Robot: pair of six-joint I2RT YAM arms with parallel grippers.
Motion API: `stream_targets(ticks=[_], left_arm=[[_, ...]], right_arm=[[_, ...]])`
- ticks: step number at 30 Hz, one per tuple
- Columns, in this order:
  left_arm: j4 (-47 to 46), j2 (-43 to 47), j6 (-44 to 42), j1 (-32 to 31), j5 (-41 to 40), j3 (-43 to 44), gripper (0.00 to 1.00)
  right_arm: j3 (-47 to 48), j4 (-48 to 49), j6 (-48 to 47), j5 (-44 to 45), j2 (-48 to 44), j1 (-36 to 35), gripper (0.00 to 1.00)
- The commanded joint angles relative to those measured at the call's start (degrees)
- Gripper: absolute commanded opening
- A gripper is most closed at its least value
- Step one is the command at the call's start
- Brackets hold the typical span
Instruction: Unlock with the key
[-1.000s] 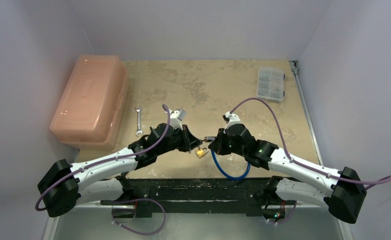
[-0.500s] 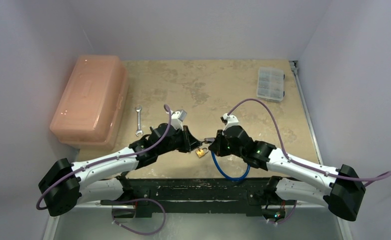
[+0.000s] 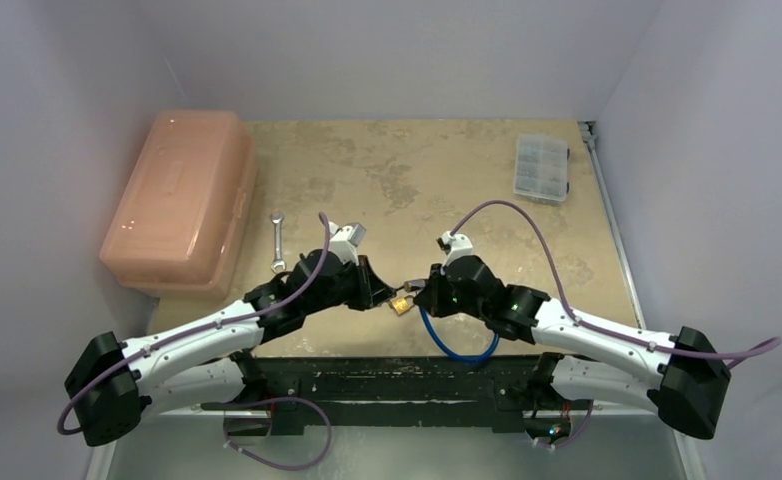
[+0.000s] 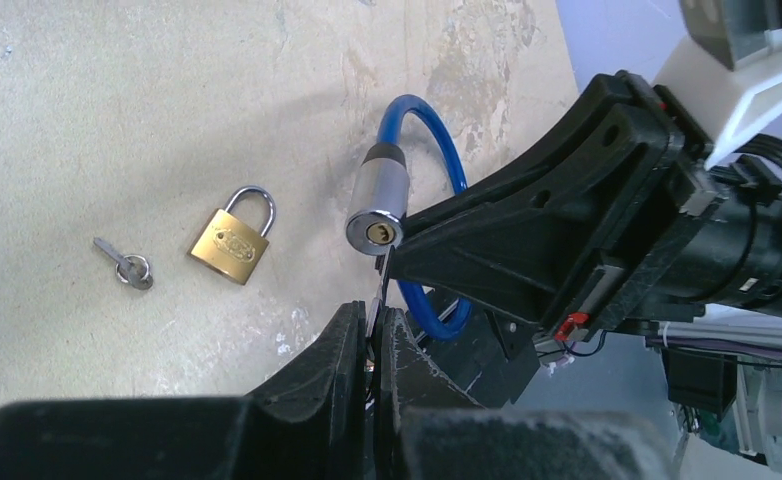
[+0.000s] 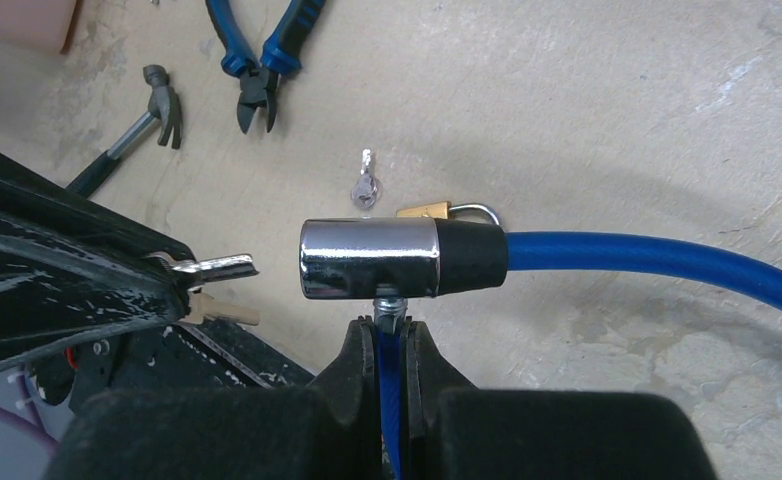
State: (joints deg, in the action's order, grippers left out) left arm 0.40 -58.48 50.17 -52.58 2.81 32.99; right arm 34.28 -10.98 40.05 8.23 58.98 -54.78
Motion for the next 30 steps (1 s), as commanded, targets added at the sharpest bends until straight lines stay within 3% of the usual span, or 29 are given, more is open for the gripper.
stream_targets(ticks=[1,17,30], left_arm=[[1.39,2.88,0.2,-0.2,0.7,-0.64,0.0],[0.48,1.88,-0.36,-0.16,0.44,-2.93,0.0],[-5.5,-0.77,0.16,-0.18,1.65,-3.37,0.0]], right_arm=[[-0.65,3.52,0.13,1.38,1.11,-1.67,0.0],[0.05,3.29,1.69,2.82,2.71,-2.87,0.0],[-0.06,3.92,1.78,2.66,3.17,-2.87,0.0]])
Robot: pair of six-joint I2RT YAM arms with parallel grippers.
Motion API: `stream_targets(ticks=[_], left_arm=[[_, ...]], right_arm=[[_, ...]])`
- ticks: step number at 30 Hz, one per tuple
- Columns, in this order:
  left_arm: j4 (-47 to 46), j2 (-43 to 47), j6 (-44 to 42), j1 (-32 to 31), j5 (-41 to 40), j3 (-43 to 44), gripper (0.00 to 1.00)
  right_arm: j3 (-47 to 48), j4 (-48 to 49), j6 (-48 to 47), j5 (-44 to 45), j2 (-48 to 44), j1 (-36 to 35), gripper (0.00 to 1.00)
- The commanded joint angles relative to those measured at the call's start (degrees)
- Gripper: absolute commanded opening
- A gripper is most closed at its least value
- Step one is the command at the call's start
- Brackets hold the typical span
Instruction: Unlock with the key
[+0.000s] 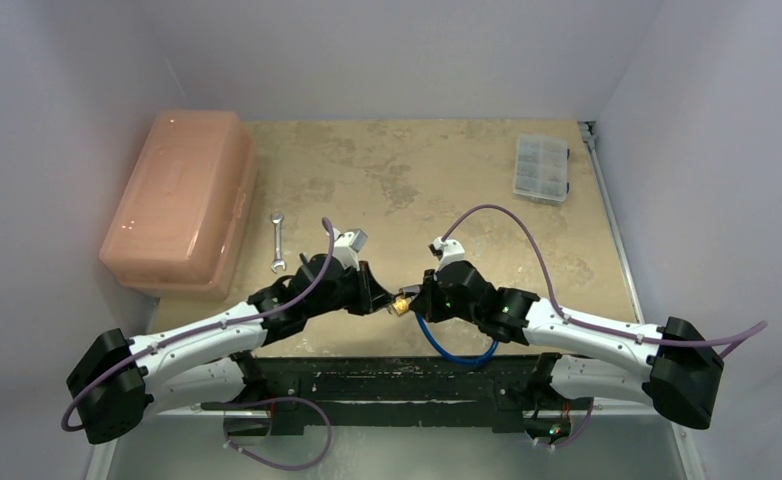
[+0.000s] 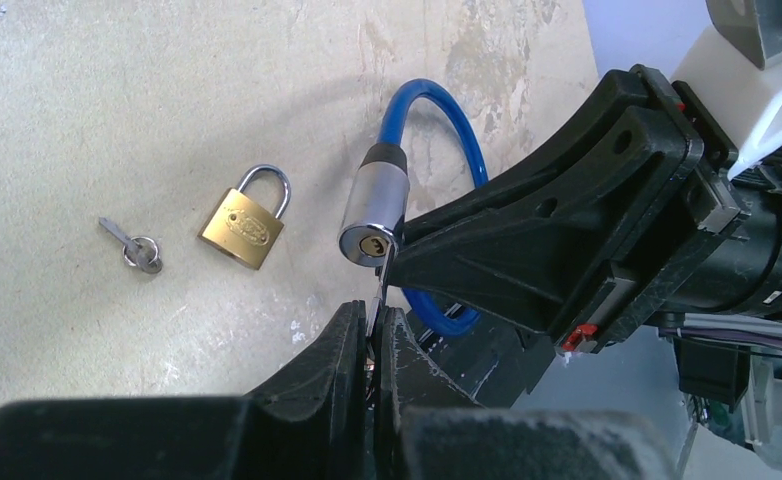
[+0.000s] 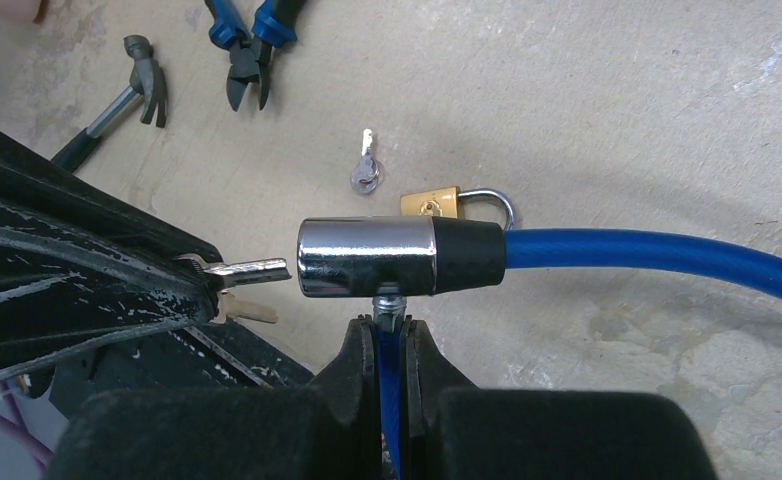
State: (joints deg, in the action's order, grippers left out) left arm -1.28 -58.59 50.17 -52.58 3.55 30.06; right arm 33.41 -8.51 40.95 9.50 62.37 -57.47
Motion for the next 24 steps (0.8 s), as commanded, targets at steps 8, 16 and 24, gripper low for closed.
stream_targets(ticks=[8,16,24], left_arm=[[-3.18,-0.5,0.13,-0.16,0.51,-0.71,0.0],[-1.71,0.34,0.03,-0.16,-0.29,-0.83,0.0],[-3.09,-0.05,0.29,-0.16,-0.16,-1.01,0.0]], right_arm=[[1.2,1.27,0.89,1.14,-0.75,-0.18,0.0],[1.17,1.28,0.97,0.96,-0.93,-0.19,0.0],[1.06,1.83,1.1,0.44,-0.61,-0.18,0.0]])
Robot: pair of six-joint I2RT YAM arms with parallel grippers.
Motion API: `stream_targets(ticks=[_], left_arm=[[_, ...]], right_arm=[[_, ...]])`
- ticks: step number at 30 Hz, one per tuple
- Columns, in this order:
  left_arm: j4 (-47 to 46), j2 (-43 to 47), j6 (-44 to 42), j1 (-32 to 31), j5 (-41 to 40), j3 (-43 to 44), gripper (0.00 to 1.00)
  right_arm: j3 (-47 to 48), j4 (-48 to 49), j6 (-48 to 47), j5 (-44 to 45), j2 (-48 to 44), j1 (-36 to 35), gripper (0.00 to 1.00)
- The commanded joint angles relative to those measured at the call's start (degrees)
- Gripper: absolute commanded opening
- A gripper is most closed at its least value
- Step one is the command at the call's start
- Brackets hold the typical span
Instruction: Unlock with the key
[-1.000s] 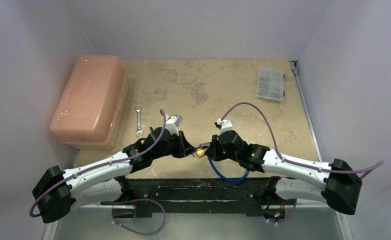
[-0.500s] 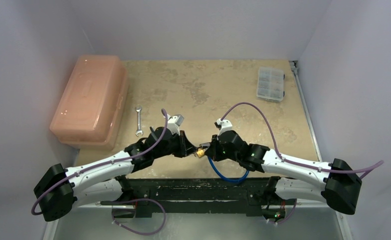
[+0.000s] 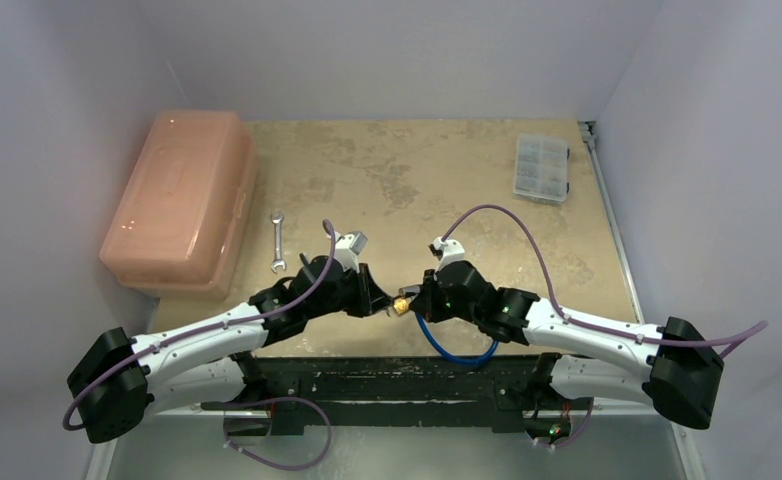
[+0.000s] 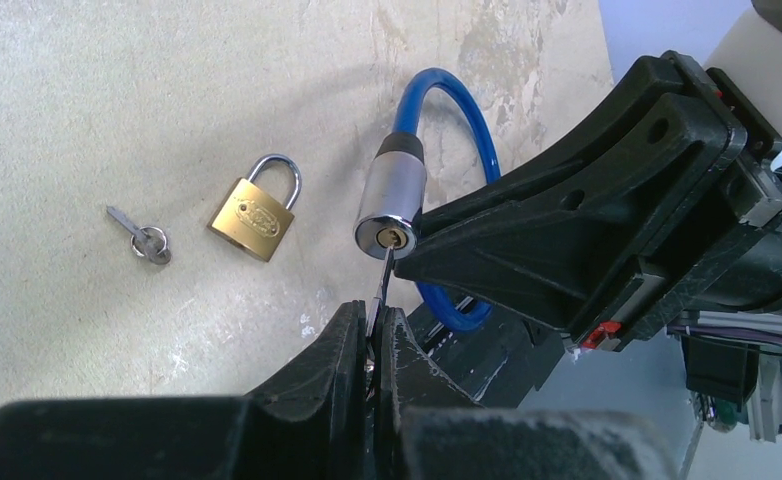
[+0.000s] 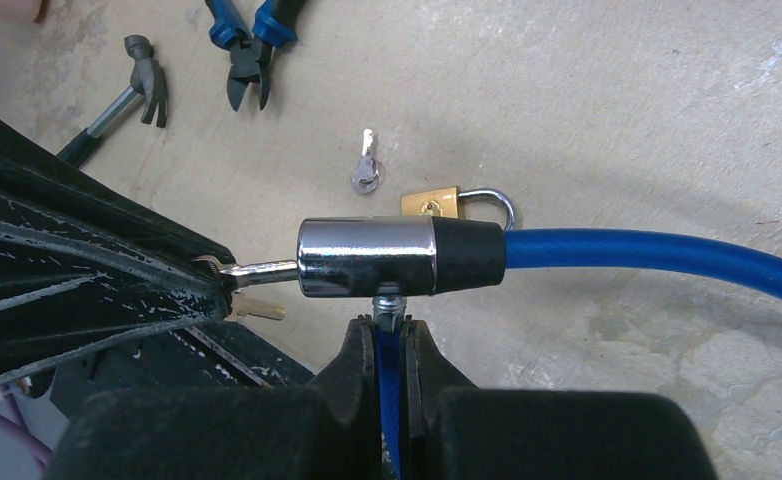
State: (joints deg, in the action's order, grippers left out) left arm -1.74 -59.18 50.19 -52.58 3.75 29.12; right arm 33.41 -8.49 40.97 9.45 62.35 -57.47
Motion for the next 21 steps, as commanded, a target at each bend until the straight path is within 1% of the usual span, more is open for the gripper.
stream_targets(ticks=[1,13,21], left_arm=[[-2.93,0.29,0.3,-0.16,-0.25,0.04,0.0],[-3.05,-1.08,-0.27,-0.16,-0.41,1.51,0.0],[-2.22,-0.26,-0.56,-0.16,-0.67,2.43,0.0]], right_arm=[[1.12,1.83,1.12,0.48,-0.56,-0.18,0.0],[0.82,2.11,1.09,0.3,-0.46,-0.18,0.0],[0.44,2.22,1.11,0.26,-0.36,-0.18,0.0]])
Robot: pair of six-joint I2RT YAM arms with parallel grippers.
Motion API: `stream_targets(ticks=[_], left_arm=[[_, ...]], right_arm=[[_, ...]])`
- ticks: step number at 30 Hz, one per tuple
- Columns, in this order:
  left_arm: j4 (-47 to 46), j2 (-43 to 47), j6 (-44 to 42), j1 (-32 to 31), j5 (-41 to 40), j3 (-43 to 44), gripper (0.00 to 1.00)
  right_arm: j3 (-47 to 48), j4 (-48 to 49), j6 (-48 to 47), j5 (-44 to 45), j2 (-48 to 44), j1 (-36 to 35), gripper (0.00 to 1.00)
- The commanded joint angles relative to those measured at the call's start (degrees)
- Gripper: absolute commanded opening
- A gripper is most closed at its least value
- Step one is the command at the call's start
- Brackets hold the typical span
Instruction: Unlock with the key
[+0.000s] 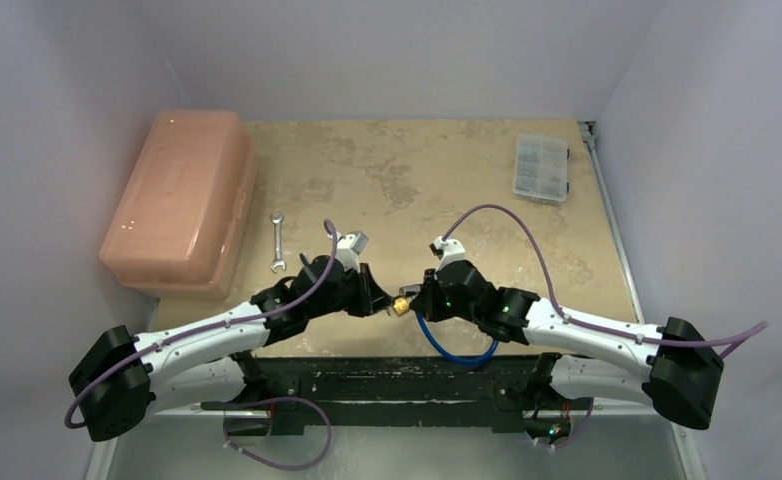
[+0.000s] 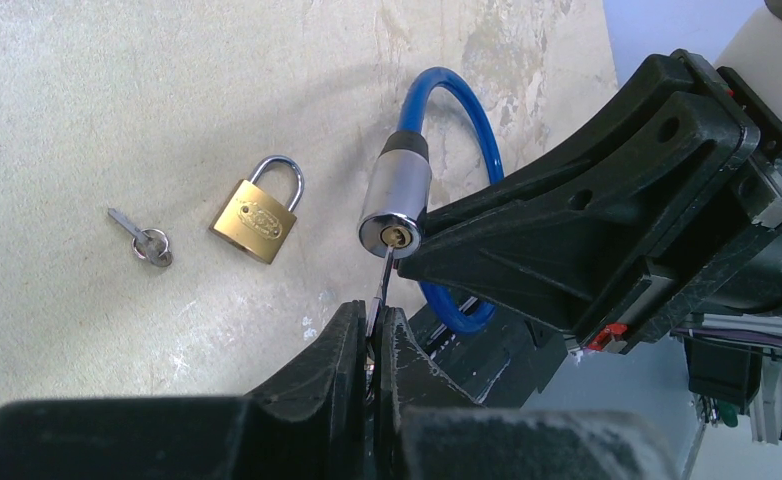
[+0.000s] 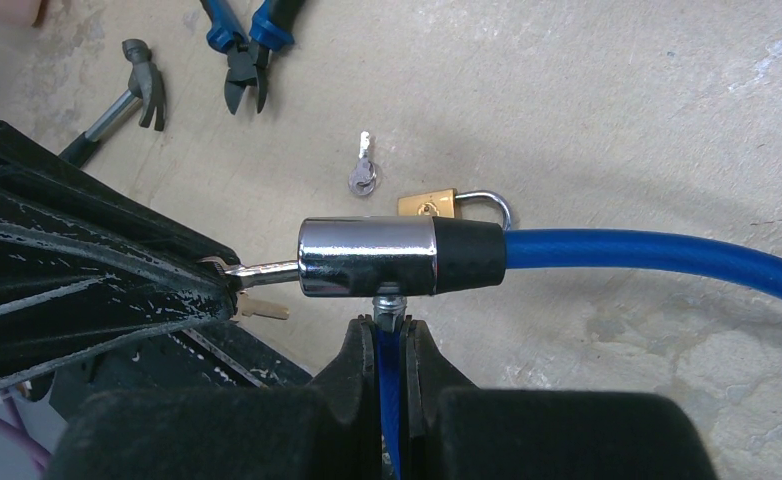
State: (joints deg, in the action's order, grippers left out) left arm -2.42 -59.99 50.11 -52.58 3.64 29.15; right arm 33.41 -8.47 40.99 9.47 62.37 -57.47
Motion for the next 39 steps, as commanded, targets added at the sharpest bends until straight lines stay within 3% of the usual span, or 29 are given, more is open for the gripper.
stream_targets(ticks=[1,39], left_arm=[[-1.54,0.57,-0.52,-0.16,-0.49,2.47,0.0],[-1.63,-0.04,-0.95,-0.2,-0.75,2.88,0.0]], right_arm=[[0.42,2.3,1.11,0.15,-0.39,-0.18,0.0],[1.24,2.09,0.93,-0.19,-0.39,-0.24,0.0]])
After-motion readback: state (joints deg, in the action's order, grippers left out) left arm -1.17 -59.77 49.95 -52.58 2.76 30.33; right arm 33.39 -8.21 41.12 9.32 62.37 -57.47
